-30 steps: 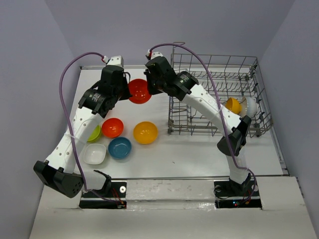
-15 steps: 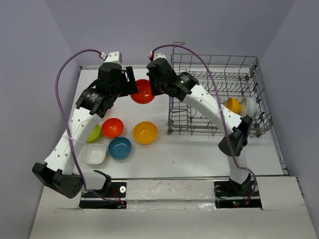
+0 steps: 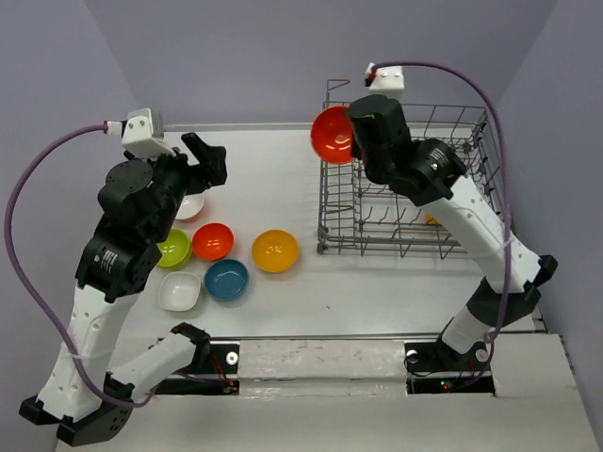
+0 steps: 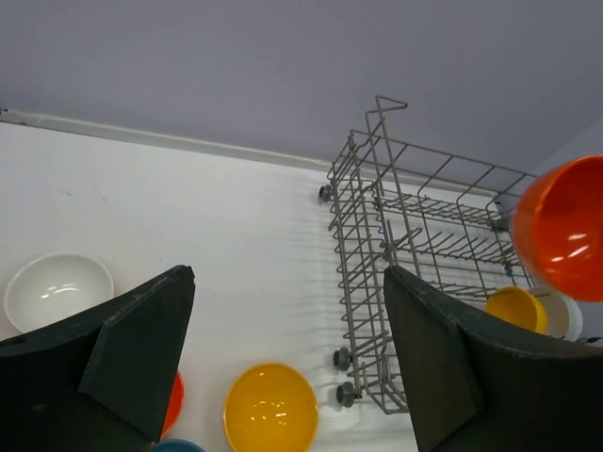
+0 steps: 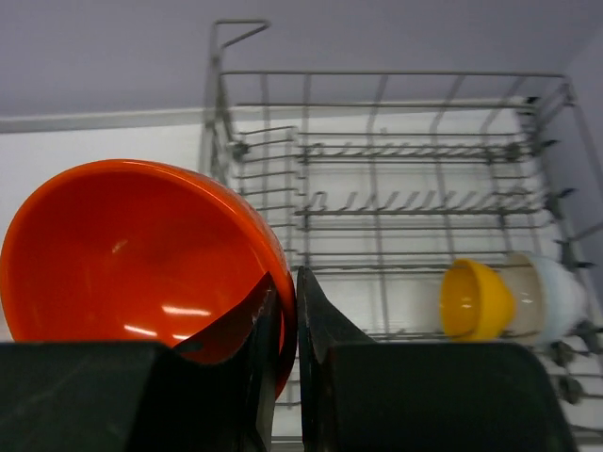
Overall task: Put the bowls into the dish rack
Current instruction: Insert the bowl into the dish rack.
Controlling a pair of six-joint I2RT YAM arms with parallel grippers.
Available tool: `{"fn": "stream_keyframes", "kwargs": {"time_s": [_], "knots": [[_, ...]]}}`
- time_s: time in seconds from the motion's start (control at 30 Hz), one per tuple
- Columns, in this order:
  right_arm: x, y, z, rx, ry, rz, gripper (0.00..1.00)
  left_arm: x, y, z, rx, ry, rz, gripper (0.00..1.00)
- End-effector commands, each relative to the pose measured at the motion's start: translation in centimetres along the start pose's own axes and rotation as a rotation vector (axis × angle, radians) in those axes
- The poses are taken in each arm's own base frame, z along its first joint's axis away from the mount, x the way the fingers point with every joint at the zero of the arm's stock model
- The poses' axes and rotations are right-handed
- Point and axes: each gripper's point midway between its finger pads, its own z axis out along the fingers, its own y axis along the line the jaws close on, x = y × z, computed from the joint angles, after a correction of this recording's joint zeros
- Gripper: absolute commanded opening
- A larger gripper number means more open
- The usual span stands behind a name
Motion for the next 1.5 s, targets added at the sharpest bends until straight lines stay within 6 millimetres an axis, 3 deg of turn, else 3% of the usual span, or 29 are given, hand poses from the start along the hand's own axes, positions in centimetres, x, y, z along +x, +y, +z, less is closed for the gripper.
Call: {"fn": "stream_keyframes", "kwargs": {"time_s": [0.0,0.03,0.1,0.13,0.23,0.33,0.5,0.73,0.97,1.47], "knots": [[-2.3,-10.4,-1.5,0.404,-0.113,-0.017,0.01,3.7,0.0,1.6,0.028,0.055,0.015,0.91],[-2.0,-11.7,-1.5,0.446,-0.104,-0.03,0.01,5.7,0.6,2.1,0.016,0.091,0.025,0.91],[-1.5,-14.6,-1.8,0.538,-0.097,-0.042,0.01,6.8,0.6,2.4,0.03,0.102,0.024,0.91],[-1.3,-16.8,-1.9,0.603,-0.089,-0.045,0.01,8.4,0.9,2.7,0.029,0.132,0.031,0.91],[0.5,-20.0,-1.3,0.736,-0.037,-0.122,0.01,9.7,0.9,3.1,0.045,0.145,0.033,0.91],[2.1,-22.5,-1.0,0.901,0.01,-0.238,0.01,12.3,1.4,3.7,0.05,0.187,0.042,0.91],[3.6,-22.6,0.1,1.013,0.06,-0.399,0.01,14.5,1.9,4.3,0.051,0.218,0.057,0.91],[7.4,-21.3,3.7,1.056,0.153,-0.588,0.01,17.1,3.2,4.4,0.021,0.253,0.073,0.93],[9.9,-20.5,5.9,1.064,0.214,-0.7,0.01,17.8,3.6,4.3,0.021,0.265,0.082,0.93],[12.1,-20.8,6.8,1.087,0.28,-0.822,0.01,18.7,3.3,4.2,0.047,0.29,0.081,0.93]]}}
